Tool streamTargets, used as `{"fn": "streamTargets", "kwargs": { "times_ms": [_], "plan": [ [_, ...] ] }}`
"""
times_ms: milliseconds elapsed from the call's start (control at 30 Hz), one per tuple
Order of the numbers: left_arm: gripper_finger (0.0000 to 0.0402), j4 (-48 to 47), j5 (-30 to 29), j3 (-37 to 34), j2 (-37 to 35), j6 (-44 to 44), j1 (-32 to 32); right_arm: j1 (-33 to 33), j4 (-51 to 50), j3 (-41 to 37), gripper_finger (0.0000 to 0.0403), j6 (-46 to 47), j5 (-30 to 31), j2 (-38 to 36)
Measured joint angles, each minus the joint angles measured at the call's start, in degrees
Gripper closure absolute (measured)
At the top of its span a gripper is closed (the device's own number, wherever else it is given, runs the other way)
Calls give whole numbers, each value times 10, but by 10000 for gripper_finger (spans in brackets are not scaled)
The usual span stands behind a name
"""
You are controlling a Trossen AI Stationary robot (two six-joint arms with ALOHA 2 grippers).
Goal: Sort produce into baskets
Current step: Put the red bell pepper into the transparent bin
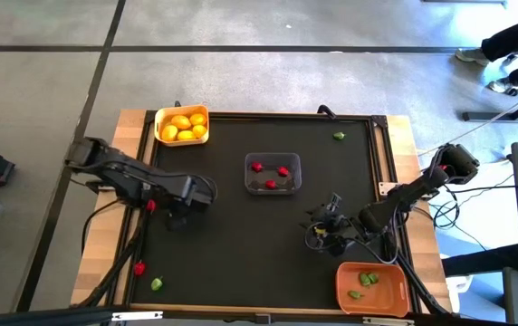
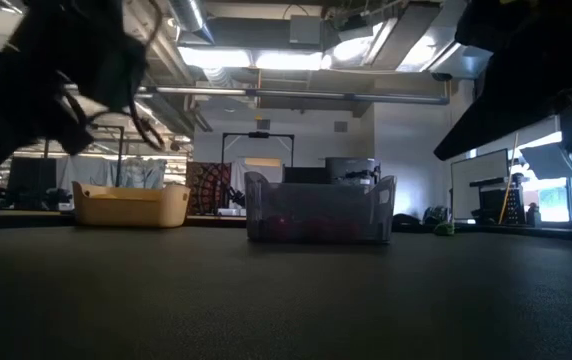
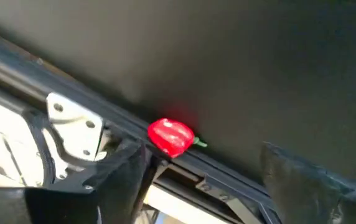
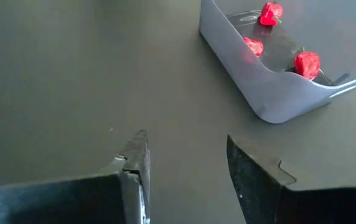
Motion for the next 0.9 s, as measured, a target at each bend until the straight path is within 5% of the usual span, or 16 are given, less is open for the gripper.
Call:
{"fn": "streamTargets", "kwargs": {
  "times_ms": [533,900],
  "plan": [
    [98,-16,5,0,220,183,47,0,6,0,252,3,-3,0],
    [98,-1,2,-16,303,248,47,0,4,0,252,3,-11,1]
  ]
}}
